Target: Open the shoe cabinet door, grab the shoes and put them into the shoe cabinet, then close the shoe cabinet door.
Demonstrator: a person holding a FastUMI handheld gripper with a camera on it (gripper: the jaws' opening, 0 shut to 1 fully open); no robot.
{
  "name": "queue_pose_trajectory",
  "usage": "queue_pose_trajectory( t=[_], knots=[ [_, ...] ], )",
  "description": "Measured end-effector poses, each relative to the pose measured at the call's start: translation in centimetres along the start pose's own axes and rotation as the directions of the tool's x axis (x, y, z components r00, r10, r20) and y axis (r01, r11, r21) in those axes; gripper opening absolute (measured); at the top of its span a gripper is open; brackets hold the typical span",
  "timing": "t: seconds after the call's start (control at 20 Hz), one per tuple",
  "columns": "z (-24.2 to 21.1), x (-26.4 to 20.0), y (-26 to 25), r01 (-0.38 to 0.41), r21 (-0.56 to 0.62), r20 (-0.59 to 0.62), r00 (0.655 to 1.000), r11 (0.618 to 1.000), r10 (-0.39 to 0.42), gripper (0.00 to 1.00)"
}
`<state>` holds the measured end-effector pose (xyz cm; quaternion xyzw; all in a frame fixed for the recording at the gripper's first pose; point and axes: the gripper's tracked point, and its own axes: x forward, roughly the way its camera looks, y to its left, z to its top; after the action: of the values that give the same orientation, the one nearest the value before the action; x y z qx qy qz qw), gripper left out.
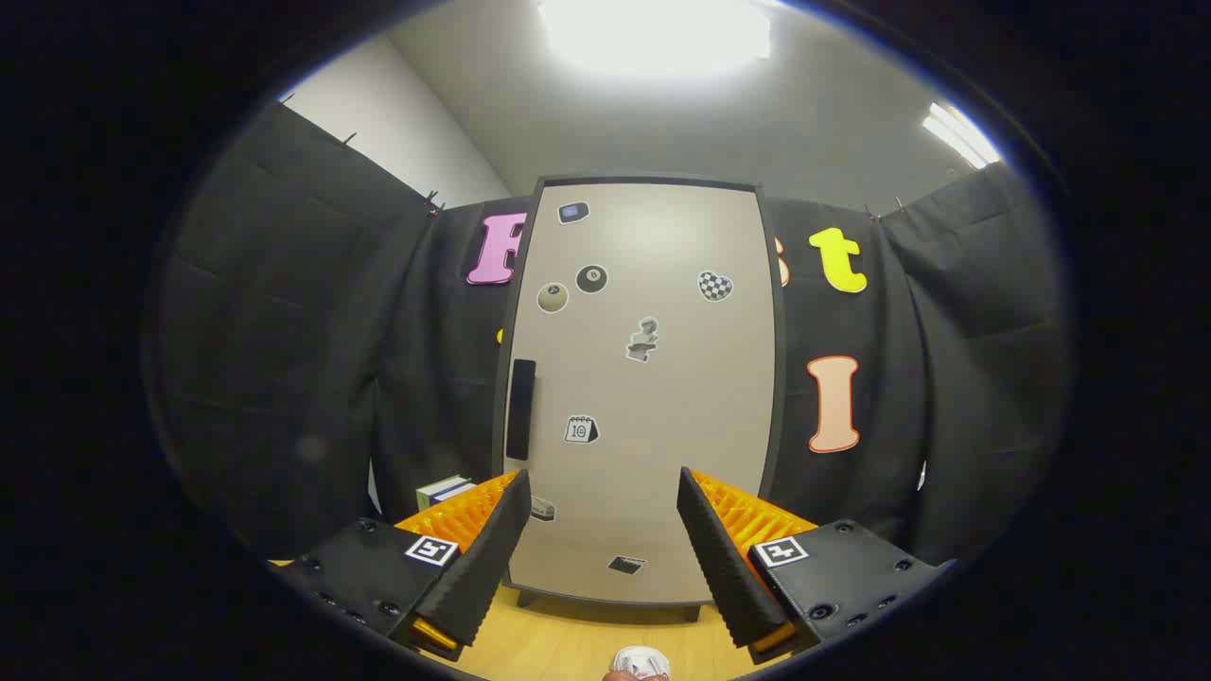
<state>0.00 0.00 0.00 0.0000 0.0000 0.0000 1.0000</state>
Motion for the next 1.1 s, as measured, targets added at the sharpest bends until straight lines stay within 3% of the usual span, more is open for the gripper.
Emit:
queue_pose_trajectory(
  t=[1.1],
  knots=[
    [0.9, -0.9, 1.8, -0.012, 0.034, -0.039, 0.999, 0.999, 0.013, 0.97]
  ],
)
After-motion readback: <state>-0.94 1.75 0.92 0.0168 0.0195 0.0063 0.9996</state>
